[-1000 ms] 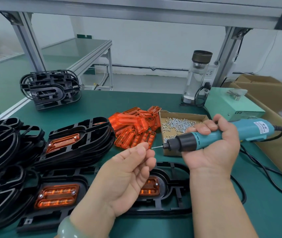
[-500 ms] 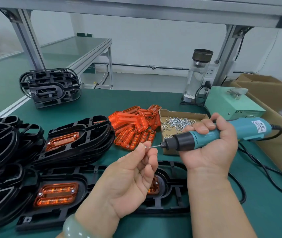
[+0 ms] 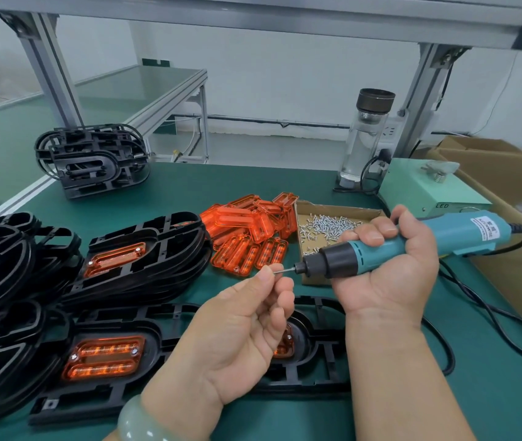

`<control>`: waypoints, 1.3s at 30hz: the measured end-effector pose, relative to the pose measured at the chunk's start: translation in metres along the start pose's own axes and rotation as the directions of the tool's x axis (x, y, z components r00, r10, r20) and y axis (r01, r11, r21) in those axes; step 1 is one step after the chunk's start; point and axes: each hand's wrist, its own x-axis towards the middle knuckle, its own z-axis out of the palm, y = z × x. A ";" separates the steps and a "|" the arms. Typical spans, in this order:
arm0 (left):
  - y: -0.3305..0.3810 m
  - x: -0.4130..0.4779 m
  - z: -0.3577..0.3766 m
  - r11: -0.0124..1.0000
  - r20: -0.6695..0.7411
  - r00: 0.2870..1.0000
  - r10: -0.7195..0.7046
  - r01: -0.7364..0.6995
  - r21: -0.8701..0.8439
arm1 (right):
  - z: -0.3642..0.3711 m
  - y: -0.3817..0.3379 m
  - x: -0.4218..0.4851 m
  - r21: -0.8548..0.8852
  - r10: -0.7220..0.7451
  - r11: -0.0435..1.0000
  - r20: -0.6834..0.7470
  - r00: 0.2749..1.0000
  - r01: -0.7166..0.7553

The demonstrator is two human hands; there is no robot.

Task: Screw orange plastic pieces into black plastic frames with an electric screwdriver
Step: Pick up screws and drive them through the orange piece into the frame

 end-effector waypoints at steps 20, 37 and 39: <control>-0.010 0.006 -0.007 0.820 -0.073 0.900 0.429 -0.354 0.449 | 0.002 0.004 -0.005 -0.066 -0.091 0.993 0.073 0.993 0.096; -0.008 0.003 -0.006 0.808 -0.043 0.907 0.418 -0.349 0.475 | 0.000 0.006 -0.004 -0.031 -0.059 0.998 0.031 0.998 0.060; -0.006 0.003 -0.007 0.832 -0.036 0.920 0.389 -0.334 0.443 | -0.001 0.004 -0.003 -0.017 -0.056 0.998 0.010 0.998 0.056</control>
